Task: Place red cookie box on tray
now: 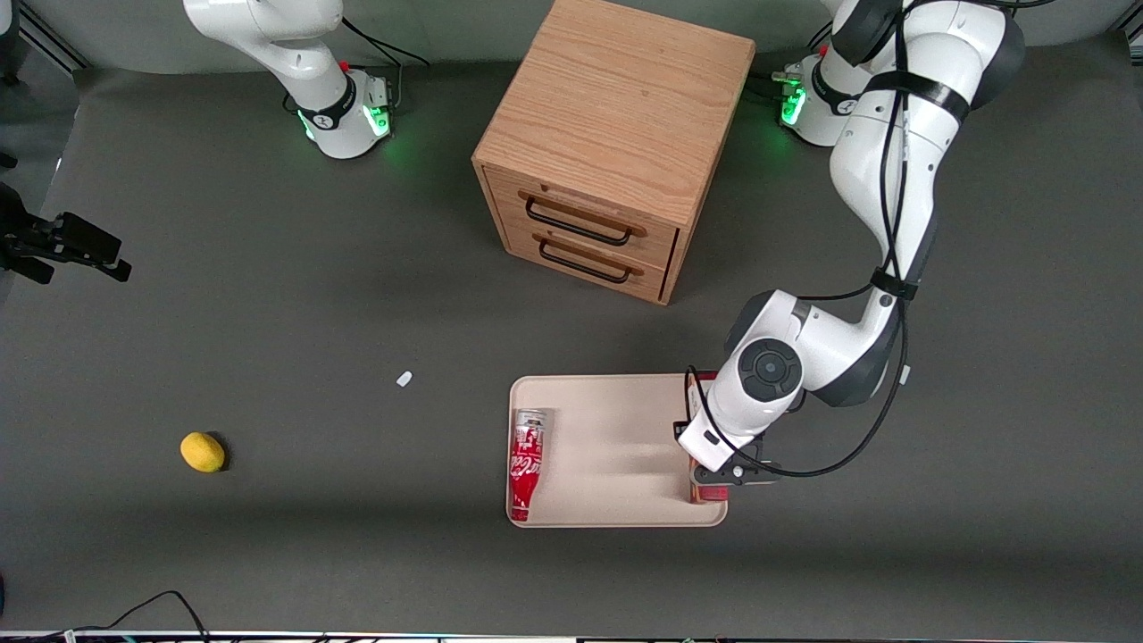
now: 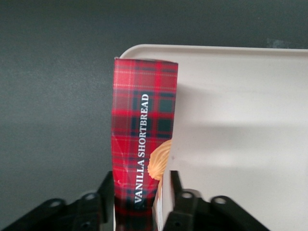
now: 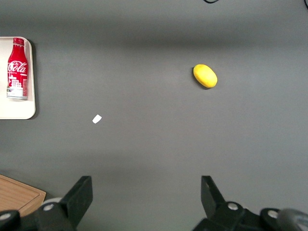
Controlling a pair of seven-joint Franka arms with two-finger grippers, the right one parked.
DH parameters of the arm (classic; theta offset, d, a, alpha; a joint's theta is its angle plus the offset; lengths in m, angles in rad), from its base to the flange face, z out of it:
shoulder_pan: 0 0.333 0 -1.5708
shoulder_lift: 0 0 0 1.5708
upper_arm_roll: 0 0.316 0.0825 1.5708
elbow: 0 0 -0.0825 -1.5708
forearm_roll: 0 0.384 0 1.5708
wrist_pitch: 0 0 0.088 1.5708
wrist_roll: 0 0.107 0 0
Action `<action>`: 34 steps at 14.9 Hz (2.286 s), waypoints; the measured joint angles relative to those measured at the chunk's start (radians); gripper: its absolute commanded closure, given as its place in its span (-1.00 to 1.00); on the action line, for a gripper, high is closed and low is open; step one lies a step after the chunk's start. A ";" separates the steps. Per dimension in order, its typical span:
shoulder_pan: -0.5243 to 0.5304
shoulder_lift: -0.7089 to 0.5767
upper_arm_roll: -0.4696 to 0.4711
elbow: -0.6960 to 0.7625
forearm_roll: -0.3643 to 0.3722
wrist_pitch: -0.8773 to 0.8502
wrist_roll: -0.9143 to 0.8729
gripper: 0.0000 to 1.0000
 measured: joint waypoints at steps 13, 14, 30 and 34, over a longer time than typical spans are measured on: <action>0.033 -0.151 0.017 -0.026 -0.070 0.000 -0.002 -1.00; 0.050 -0.190 0.018 -0.052 -0.084 -0.006 -0.001 -1.00; 0.409 -0.859 0.030 -0.293 -0.215 -0.629 0.515 -1.00; 0.434 -0.922 0.031 -0.336 -0.219 -0.639 0.587 -1.00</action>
